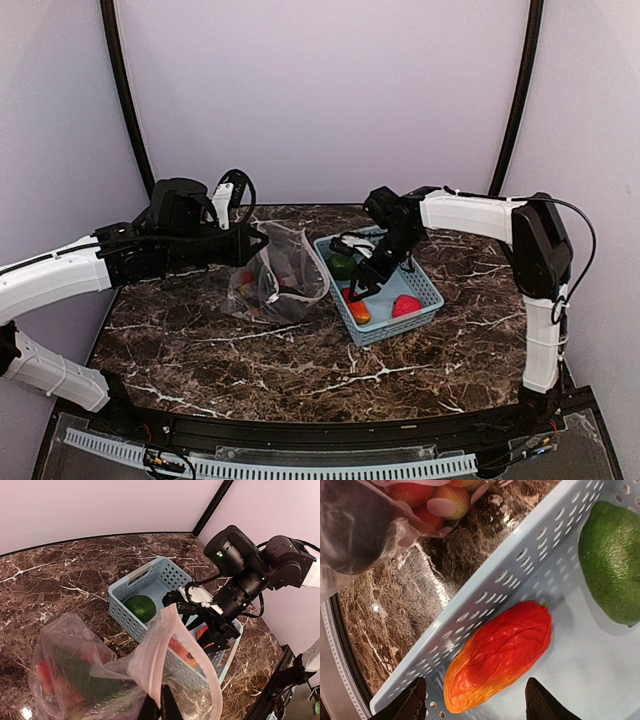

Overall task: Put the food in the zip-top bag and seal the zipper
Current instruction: Pick up the fake fruit from the bin.

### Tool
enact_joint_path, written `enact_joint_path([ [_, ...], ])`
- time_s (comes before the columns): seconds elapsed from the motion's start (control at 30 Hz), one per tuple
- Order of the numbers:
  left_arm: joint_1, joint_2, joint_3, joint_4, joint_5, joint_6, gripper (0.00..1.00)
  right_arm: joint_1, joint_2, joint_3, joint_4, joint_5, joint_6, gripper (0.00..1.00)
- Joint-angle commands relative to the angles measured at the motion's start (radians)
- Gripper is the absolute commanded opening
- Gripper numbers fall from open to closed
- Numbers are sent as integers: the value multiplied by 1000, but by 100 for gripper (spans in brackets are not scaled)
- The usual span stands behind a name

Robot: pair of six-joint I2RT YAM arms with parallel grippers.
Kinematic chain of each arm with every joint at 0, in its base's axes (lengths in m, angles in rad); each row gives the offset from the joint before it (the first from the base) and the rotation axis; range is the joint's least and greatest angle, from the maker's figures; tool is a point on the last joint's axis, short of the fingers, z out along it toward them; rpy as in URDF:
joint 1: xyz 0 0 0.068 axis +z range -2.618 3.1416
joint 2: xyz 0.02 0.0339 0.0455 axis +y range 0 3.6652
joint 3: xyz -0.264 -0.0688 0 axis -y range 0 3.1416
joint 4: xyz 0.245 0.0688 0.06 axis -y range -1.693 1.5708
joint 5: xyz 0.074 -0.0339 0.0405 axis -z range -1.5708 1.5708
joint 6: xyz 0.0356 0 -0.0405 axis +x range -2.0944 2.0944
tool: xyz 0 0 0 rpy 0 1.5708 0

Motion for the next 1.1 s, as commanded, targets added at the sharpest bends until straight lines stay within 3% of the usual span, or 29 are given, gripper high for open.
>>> enact_joint_path([
  [0.0,5,0,4,-15,1,-2,1,9,60,2,-14,-25,56,66],
  [0.27,5,-4,-3,-18,-7,-12,1,11,126,23,-21,18,87,66],
  [0.53,5,9,-9,-1,4,-21,1,-1,98,12,-18,55,94,52],
  [0.87,5,28,-11,27,-2,-27,1,-66,-127,-28,-5,55,47,44],
  [1.07,5,51,-18,51,-5,-38,1,-70,-288,-1,-1,-133,-20,42],
])
